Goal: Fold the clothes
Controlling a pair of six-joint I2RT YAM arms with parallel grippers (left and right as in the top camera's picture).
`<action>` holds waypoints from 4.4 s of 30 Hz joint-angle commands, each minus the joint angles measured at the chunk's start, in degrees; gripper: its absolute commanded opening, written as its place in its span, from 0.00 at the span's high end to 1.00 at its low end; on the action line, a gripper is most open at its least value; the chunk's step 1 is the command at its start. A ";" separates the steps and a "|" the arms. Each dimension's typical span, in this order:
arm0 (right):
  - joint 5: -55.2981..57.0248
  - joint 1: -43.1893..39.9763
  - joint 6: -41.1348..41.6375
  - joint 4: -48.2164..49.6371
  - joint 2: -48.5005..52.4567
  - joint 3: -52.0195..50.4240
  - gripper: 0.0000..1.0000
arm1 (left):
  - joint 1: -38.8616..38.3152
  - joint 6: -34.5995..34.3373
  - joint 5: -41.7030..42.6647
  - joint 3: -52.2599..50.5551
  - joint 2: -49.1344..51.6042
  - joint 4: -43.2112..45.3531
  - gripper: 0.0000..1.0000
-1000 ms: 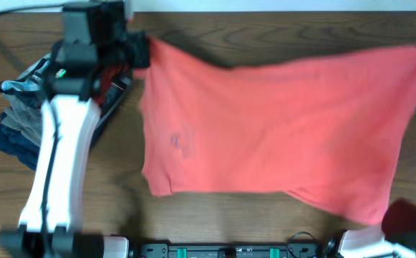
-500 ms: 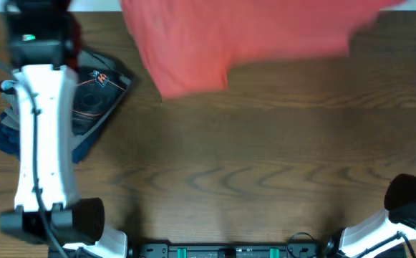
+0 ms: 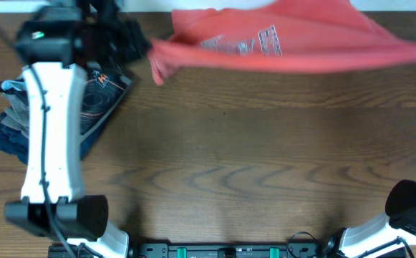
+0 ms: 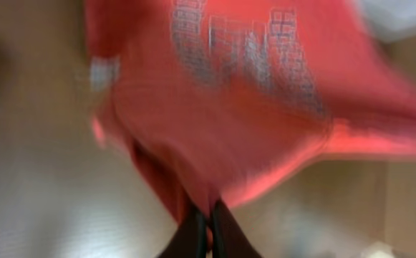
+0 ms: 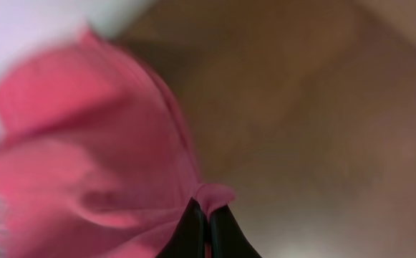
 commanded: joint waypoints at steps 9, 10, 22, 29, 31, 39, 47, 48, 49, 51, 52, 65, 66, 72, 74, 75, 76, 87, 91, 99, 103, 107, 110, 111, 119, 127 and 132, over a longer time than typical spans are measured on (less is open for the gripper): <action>13.46 -1.40 0.72 -1.51 0.70 -29.27 0.99 | -8.20 10.64 1.49 -32.85 0.87 -5.60 0.94; 14.19 -1.86 1.53 -1.53 0.70 -31.32 0.99 | -8.48 11.08 1.46 -35.69 0.87 -5.33 0.94; 16.22 -11.47 7.56 -5.55 0.39 -39.80 0.99 | -8.44 11.93 -3.91 -50.53 -5.84 -3.10 0.94; 14.21 -12.48 7.89 -5.81 0.11 -39.80 0.99 | -8.44 3.93 -9.70 -51.58 -16.20 1.16 0.94; 11.41 -12.07 7.37 -4.37 0.11 -39.80 0.99 | -8.44 3.15 -10.60 -51.58 -18.16 5.44 0.94; 0.66 -9.40 1.84 6.75 0.11 -39.80 0.99 | -8.44 0.22 -17.16 -51.58 -16.41 25.92 0.94; -6.54 -8.48 1.88 19.50 0.13 -39.80 0.99 | -8.44 -2.86 -22.80 -51.58 -8.76 39.78 0.94; -6.60 -8.31 1.88 20.90 0.13 -39.80 0.99 | -8.39 -2.86 -22.84 -51.58 -7.80 41.03 0.94; -6.56 -8.07 1.88 22.21 0.13 -39.80 0.99 | -8.28 -2.89 -23.02 -51.58 -6.82 42.45 0.94; -6.54 -7.61 1.88 24.52 0.13 -39.80 0.99 | -8.00 -3.67 -23.06 -51.58 -5.18 45.09 0.94; -6.51 -7.28 1.86 25.49 0.15 -39.80 0.99 | -7.87 -4.39 -23.02 -51.58 -4.33 46.80 0.94; -5.01 -6.49 2.10 30.56 1.70 -39.85 0.99 | -7.85 -4.59 -23.04 -51.58 -2.73 58.97 0.94; -5.01 -6.49 2.12 30.80 1.92 -39.85 0.99 | -7.85 -4.59 -23.02 -51.58 -2.73 59.06 0.94; -4.85 -6.51 1.70 30.67 2.67 -39.85 0.51 | -7.82 -4.59 -23.19 -51.58 -2.73 56.92 0.49; -4.52 -6.60 1.40 29.66 2.67 -39.85 0.44 | -7.82 -4.57 -23.19 -51.58 -2.73 53.59 0.45; -4.33 -6.60 1.40 29.07 2.67 -39.85 0.43 | -7.82 -4.59 -23.19 -51.58 -2.73 52.00 0.45; -4.13 -6.60 1.40 28.41 2.64 -39.85 0.44 | -7.82 -4.59 -23.19 -51.58 -2.73 50.31 0.45; 5.60 -6.60 3.02 19.12 2.67 -47.08 0.42 | -7.85 -4.59 -23.21 -52.68 -2.71 37.13 0.45; 4.20 -6.64 4.26 25.38 2.67 -52.13 0.44 | -7.85 -4.59 -23.21 -55.06 -2.67 38.84 0.45; -7.69 -6.95 3.80 35.67 2.51 -48.65 0.44 | -7.82 -4.59 -23.21 -55.80 -2.67 39.47 0.45; -8.15 -6.97 1.73 41.99 2.51 -47.43 0.43 | -7.85 -4.59 -23.21 -55.80 -2.67 40.02 0.45; -6.82 -6.97 0.79 44.94 3.45 -47.47 0.42 | -7.85 -4.59 -23.19 -55.80 -2.67 40.19 0.45; -6.71 -6.95 0.81 46.47 5.44 -47.47 0.42 | -7.85 -4.61 -23.19 -55.80 -2.67 40.41 0.45; -6.73 -6.91 0.81 46.58 5.84 -47.50 0.42 | -7.85 -4.61 -23.19 -55.80 -2.67 40.41 0.45; -4.83 -6.93 0.81 47.17 10.12 -47.50 0.43 | -7.85 -4.61 -23.19 -55.80 -2.67 40.39 0.44; -4.83 -6.93 0.81 48.28 10.14 -47.50 0.92 | -7.85 -4.61 -23.19 -55.80 -2.67 40.39 0.44; -4.83 -6.95 0.81 47.52 10.03 -47.47 0.99 | -7.85 -4.61 -23.19 -55.80 -2.67 40.37 0.44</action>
